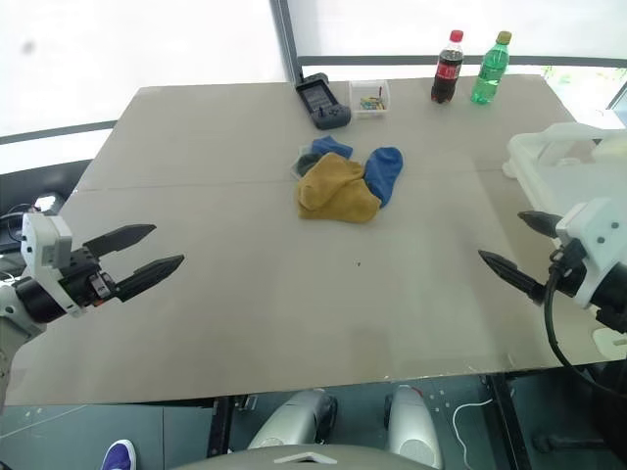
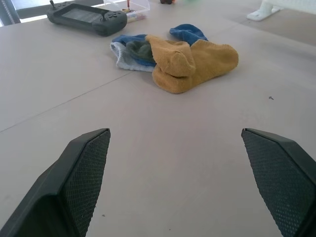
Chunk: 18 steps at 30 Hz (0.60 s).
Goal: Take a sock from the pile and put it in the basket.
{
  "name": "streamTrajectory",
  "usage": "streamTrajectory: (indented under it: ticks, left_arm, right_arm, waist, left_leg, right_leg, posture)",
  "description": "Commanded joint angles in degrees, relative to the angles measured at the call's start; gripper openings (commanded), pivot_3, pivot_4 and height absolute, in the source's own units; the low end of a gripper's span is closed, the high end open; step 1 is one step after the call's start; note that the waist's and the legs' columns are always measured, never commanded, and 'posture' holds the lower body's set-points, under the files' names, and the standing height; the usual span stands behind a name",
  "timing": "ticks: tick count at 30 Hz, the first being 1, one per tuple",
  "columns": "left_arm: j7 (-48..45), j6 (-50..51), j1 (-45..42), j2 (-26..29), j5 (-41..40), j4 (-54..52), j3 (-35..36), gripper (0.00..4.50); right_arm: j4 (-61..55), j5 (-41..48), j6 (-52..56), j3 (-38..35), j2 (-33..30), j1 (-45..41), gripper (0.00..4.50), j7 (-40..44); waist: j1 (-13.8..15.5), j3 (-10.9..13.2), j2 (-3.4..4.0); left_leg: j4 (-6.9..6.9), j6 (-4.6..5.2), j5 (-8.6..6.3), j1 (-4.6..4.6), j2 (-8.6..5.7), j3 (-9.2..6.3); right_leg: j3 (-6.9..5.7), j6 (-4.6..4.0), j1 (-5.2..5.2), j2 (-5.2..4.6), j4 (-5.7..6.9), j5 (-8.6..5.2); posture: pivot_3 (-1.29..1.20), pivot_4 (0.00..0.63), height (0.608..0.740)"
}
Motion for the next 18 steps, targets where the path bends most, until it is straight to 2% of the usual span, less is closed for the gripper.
streamTrajectory:
  ticks: [1,18]
  left_arm:
    - [0.12,0.52,-0.27,0.79,-1.47,-1.49,2.30,4.50]
    - [2.51,2.17,-1.32,0.22,-2.36,-3.70,0.73,4.50]
  right_arm:
    - [-0.77,0.91,-0.07,-1.06,-0.94,-0.93,4.44,0.18]
    - [-1.18,1.43,-1.11,2.51,0.04,-2.45,4.44,0.20]
  waist:
    - [0.00,0.00,0.00]
    - [0.00,0.00,0.00]
  left_leg:
    - [0.00,0.00,0.00,0.00,0.00,0.00]
    - [0.00,0.00,0.00,0.00,0.00,0.01]
  right_leg:
    - [0.00,0.00,0.00,0.00,0.00,0.00]
    - [0.01,0.00,0.00,0.00,0.00,0.00]
  posture:
    - [0.00,0.150,0.740]
    - [0.00,0.150,0.740]
